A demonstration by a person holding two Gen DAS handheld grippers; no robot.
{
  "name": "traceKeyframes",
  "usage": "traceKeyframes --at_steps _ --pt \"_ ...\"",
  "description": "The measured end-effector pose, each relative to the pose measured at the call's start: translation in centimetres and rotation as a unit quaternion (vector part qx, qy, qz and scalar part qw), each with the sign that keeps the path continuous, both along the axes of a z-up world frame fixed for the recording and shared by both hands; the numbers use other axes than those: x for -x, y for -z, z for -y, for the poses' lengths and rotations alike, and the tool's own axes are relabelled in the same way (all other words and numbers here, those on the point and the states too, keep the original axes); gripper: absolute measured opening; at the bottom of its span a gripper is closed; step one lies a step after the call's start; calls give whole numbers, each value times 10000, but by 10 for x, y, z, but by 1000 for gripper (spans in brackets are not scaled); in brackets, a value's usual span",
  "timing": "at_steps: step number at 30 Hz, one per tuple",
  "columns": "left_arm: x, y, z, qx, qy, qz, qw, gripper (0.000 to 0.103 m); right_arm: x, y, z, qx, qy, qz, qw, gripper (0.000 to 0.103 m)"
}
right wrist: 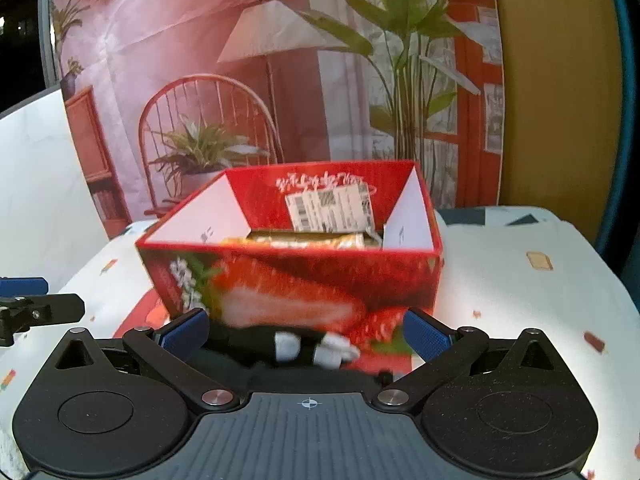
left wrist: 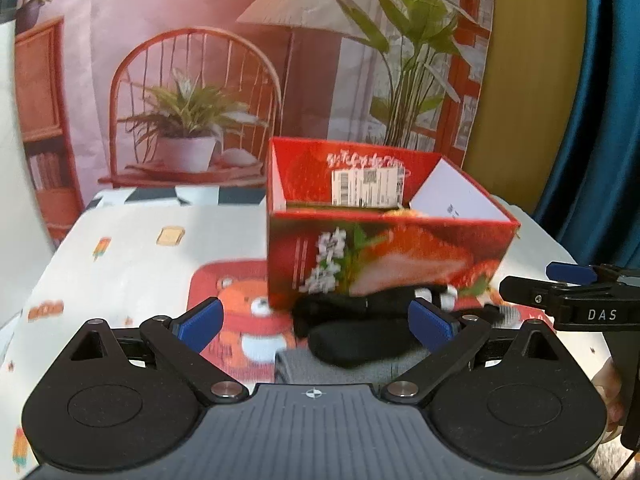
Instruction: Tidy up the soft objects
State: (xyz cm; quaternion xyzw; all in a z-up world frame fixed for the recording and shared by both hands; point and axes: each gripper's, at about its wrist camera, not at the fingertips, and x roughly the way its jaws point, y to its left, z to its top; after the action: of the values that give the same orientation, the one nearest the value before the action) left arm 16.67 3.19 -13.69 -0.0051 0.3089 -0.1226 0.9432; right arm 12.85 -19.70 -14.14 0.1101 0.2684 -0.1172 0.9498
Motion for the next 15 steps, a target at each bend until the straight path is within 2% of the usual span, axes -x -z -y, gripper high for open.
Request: traceKeyframes --at_steps 5,11,15 --pt "20 17 -8 99 -110 -186 9997 100 17 12 -17 93 -23 -2 10000 103" --pt "35 31 -19 328 -219 -343 9986 99 27 24 -29 -48 -142 -37 9999 103" --pt "44 44 -22 478 -229 -550 9971 94 30 34 -39 -55 -288 -103 9995 102"
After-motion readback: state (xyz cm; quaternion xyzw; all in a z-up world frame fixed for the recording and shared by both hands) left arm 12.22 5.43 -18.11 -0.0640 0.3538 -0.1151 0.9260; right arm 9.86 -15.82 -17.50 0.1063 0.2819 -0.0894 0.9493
